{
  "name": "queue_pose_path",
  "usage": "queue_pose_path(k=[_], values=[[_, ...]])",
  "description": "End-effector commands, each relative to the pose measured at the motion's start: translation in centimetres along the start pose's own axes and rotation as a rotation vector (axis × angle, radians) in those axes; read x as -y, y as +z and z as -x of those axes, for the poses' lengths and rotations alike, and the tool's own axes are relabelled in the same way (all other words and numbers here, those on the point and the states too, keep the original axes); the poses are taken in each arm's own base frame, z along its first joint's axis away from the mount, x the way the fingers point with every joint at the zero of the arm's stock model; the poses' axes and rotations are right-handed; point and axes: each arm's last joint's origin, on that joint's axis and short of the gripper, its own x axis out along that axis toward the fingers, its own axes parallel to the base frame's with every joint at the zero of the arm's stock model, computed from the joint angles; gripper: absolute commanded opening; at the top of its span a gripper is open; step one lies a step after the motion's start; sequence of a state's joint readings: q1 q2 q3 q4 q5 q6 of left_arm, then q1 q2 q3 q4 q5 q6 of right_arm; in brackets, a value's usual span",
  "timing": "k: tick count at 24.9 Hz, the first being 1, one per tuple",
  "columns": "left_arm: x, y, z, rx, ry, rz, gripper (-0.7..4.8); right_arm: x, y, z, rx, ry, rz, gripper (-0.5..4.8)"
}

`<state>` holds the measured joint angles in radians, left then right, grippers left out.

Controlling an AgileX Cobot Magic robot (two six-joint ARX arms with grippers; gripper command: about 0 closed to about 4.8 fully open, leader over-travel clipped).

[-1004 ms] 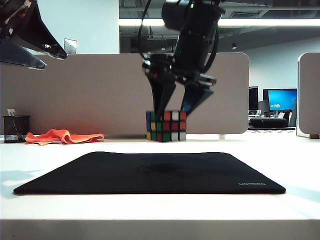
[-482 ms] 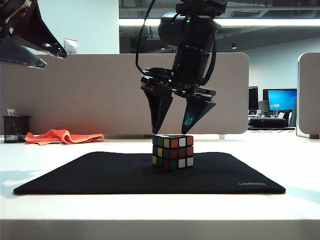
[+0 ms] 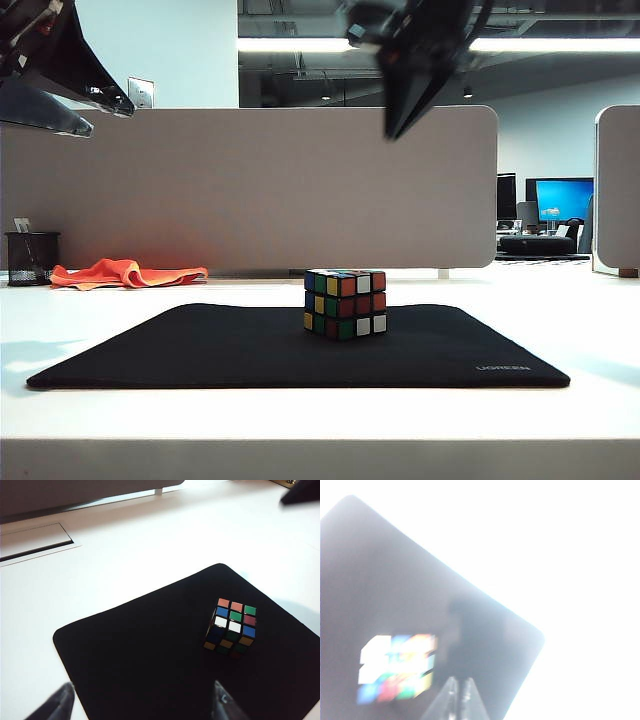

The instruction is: Pick up the cube on the right side of the mouse pad, then place it in the center of the mouse pad.

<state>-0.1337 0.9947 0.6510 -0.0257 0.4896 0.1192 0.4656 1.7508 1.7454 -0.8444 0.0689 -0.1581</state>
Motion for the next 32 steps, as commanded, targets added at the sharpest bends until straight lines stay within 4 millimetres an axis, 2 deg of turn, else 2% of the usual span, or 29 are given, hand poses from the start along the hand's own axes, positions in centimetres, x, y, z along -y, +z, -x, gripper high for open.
queue_pose_path(k=[1, 3, 6, 17, 25, 29, 30, 32], values=[[0.0, 0.4, 0.1, 0.019, -0.001, -0.01, 3.4, 3.2, 0.8, 3.3, 0.176, -0.101, -0.151, 0.09], [0.0, 0.4, 0.1, 0.02, -0.001, -0.01, 3.4, 4.7, 0.9, 4.7, 0.243, -0.14, -0.181, 0.08], [0.0, 0.4, 0.1, 0.019, -0.001, -0.01, 3.4, 6.5, 0.8, 5.5, 0.289, -0.184, -0.212, 0.08], [0.0, 0.3, 0.1, 0.012, 0.001, -0.006, 3.4, 9.0, -1.3, 4.1, 0.25, -0.244, -0.321, -0.02], [0.0, 0.2, 0.1, 0.005, 0.001, -0.002, 3.39, 8.0, -4.6, 3.7, 0.38, -0.266, -0.322, -0.01], [-0.1, 0.0, 0.1, -0.021, 0.034, 0.009, 3.31, 7.0, -7.4, 3.3, 0.416, -0.258, -0.318, -0.02], [-0.1, -0.1, 0.1, -0.032, 0.046, 0.014, 3.18, 6.7, -8.4, 3.1, 0.428, -0.261, -0.317, -0.01], [-0.1, -0.2, 0.1, -0.043, 0.067, 0.017, 2.38, 6.3, -9.6, 3.1, 0.459, -0.266, -0.317, -0.02]])
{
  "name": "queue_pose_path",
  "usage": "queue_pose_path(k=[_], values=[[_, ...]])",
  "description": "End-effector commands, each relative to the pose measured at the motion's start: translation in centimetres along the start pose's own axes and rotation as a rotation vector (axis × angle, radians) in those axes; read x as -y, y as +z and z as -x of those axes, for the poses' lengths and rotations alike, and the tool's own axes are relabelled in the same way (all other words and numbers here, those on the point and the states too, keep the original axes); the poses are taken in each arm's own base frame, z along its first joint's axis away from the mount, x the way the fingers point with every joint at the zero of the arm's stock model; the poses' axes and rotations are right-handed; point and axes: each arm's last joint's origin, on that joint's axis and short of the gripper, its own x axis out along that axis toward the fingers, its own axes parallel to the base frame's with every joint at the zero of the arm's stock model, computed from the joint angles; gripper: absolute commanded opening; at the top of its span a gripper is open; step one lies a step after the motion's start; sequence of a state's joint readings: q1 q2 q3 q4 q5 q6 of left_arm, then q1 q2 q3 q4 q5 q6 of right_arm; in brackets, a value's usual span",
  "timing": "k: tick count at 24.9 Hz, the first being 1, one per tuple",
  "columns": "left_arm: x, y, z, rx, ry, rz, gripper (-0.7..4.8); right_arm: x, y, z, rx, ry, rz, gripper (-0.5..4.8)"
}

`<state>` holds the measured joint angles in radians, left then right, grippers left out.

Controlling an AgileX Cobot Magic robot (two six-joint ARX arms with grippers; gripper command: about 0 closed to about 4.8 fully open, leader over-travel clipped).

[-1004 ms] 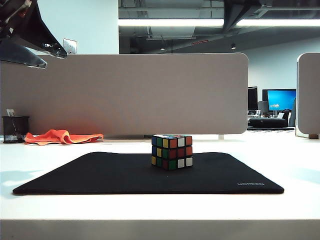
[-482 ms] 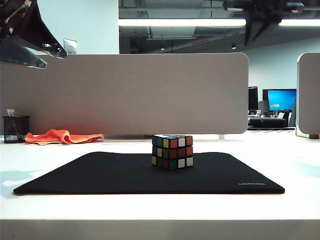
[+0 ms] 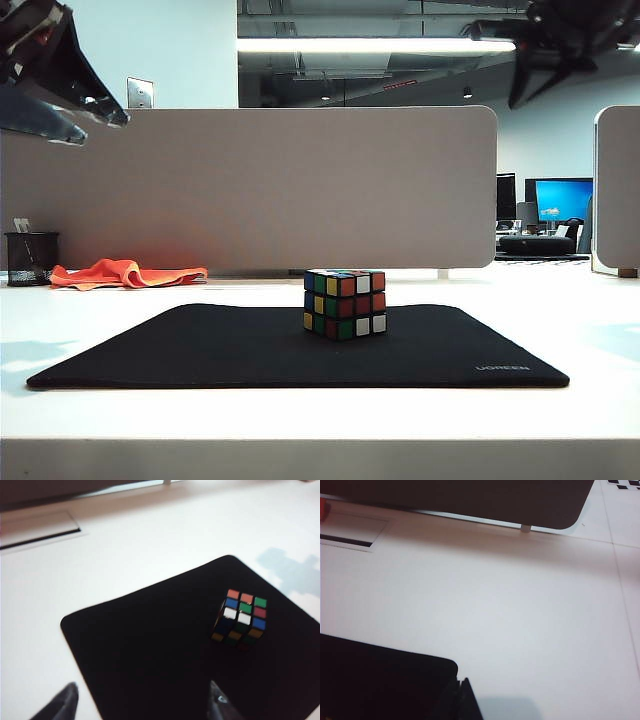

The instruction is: Pick up the cube on the right side of the mouse pad, then place it in the center of the mouse pad.

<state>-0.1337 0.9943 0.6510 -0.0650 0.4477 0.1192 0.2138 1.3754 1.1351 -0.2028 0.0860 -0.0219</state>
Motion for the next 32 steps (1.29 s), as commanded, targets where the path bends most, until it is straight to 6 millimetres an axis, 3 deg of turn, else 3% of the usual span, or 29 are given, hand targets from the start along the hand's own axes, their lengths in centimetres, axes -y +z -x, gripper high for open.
queue_pose_path(k=[1, 6, 9, 13, 18, 23, 26, 32], values=[[-0.1, 0.1, 0.1, -0.005, 0.034, 0.001, 1.99, 0.1, -1.0, 1.1, 0.107, 0.0, -0.012, -0.02], [-0.1, 0.1, 0.2, -0.005, 0.049, 0.006, 0.46, 0.1, -3.5, 2.7, 0.238, -0.006, -0.023, -0.02], [-0.2, 0.2, 0.3, -0.002, 0.094, 0.022, -0.06, 0.2, -4.9, 3.9, 0.294, -0.009, -0.027, -0.01], [-0.1, 0.6, 1.0, 0.022, 0.176, 0.008, -0.06, 0.4, -7.0, 5.2, 0.244, -0.051, -0.031, -0.01], [0.4, 0.4, 2.5, 0.068, 0.253, -0.01, -0.06, 0.5, -7.5, 6.5, 0.308, -0.049, -0.056, -0.01], [1.6, -1.3, 4.9, 0.163, 0.292, -0.04, -0.06, 0.8, -6.8, 9.8, 0.47, -0.05, -0.068, -0.01], [2.0, -2.1, 5.5, 0.183, 0.32, -0.04, -0.06, 0.9, -7.1, 10.8, 0.502, -0.051, -0.068, -0.01], [2.5, -4.0, 6.6, 0.273, 0.389, 0.057, -0.06, 0.9, -9.4, 11.9, 0.519, -0.05, -0.07, -0.01]])
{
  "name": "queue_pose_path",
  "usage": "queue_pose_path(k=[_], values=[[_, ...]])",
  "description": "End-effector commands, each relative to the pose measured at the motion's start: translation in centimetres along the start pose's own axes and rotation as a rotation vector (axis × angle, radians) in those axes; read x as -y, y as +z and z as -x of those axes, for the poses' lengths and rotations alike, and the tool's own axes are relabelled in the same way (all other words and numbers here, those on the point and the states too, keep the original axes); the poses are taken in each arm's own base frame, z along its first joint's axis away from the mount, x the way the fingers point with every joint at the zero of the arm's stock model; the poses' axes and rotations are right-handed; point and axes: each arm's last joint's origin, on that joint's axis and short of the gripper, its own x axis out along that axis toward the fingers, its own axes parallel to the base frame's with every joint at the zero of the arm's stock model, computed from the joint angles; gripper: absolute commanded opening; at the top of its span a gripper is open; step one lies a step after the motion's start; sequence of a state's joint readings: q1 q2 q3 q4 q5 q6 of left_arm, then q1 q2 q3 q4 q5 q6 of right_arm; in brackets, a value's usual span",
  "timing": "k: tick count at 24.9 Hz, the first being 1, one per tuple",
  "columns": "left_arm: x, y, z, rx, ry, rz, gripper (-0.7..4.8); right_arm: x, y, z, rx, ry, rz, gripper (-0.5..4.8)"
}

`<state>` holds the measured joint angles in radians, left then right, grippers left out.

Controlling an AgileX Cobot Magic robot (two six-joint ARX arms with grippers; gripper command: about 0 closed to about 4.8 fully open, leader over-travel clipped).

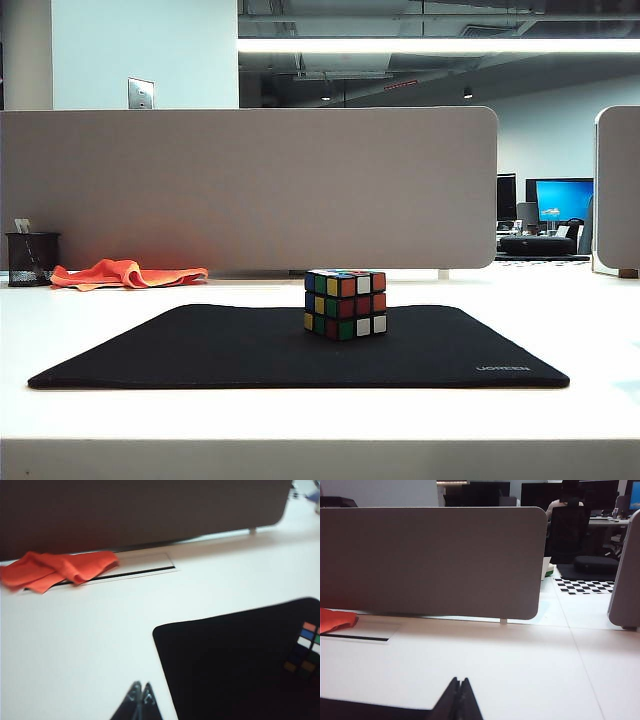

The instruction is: Pick up the cube on the right side of the mouse pad, then place it in the center of the mouse pad.

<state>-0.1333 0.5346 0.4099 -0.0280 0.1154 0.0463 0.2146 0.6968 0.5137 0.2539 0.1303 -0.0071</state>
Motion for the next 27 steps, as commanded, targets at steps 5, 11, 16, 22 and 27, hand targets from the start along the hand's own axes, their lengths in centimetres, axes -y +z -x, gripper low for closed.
queue_pose_path(k=[5, 11, 16, 22, 27], values=[[-0.1, -2.3, 0.8, 0.033, 0.085, 0.063, -0.06, 0.2, -4.3, 1.8, -0.051, -0.003, 0.007, -0.01], [-0.2, -4.4, 0.4, -0.01, 0.162, 0.07, -0.06, 0.3, -8.1, 2.4, -0.119, -0.009, -0.027, -0.01], [-0.2, -5.2, 0.4, -0.079, 0.168, 0.143, -0.06, 0.2, -8.8, 2.5, -0.188, -0.009, -0.076, -0.01], [-0.1, -5.7, 0.7, -0.004, 0.163, 0.122, -0.06, 0.2, -8.3, 2.9, -0.15, 0.045, 0.028, -0.01], [0.0, -6.9, 1.2, 0.033, 0.157, 0.124, -0.06, 0.3, -7.5, 3.8, -0.082, 0.047, 0.037, -0.01]])
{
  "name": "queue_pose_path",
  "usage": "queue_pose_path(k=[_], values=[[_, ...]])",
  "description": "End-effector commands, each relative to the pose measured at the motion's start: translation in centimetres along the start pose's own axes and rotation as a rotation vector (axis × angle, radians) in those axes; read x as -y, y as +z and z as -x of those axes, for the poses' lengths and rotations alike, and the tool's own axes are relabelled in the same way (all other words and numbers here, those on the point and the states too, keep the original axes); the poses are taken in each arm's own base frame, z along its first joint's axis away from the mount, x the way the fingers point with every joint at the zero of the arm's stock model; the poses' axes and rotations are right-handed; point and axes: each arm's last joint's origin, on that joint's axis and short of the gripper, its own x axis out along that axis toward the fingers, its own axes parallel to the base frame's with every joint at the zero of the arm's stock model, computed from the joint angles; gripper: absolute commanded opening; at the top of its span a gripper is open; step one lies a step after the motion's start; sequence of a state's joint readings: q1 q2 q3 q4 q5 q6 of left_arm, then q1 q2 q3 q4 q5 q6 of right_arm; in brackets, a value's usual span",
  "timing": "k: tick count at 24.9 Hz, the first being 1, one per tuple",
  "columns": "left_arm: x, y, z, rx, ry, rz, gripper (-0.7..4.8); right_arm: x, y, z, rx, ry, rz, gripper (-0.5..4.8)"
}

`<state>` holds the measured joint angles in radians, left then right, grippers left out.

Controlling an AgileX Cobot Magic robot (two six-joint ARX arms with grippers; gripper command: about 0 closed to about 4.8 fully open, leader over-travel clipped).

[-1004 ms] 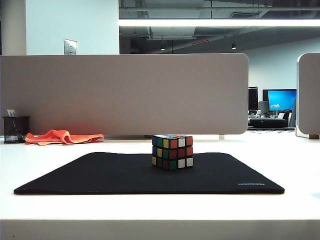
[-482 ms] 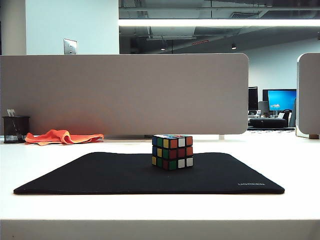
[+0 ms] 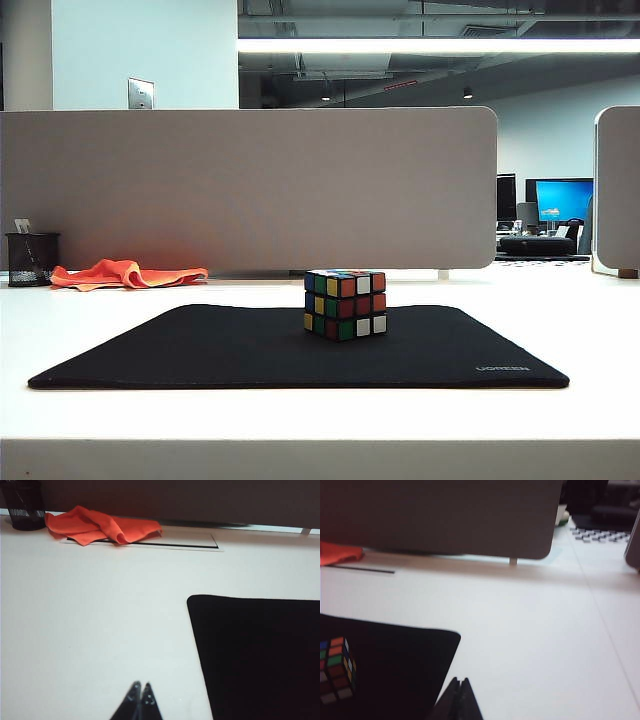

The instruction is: Pick up the cube on the right side of the mouse pad, then place it in the center of the mouse pad.

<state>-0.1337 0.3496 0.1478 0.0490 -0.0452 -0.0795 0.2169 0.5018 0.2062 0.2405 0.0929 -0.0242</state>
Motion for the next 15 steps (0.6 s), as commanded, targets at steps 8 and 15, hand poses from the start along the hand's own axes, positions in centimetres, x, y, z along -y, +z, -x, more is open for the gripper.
queue_pose_path(k=[8, 15], values=[[-0.1, -1.4, 0.7, 0.062, -0.021, -0.002, -0.06, -0.1, -0.3, 1.7, 0.03, 0.053, 0.08, -0.01], [-0.1, -2.1, 0.7, 0.052, -0.052, -0.02, -0.06, 0.1, -2.4, 3.0, 0.005, 0.031, 0.079, -0.01]])
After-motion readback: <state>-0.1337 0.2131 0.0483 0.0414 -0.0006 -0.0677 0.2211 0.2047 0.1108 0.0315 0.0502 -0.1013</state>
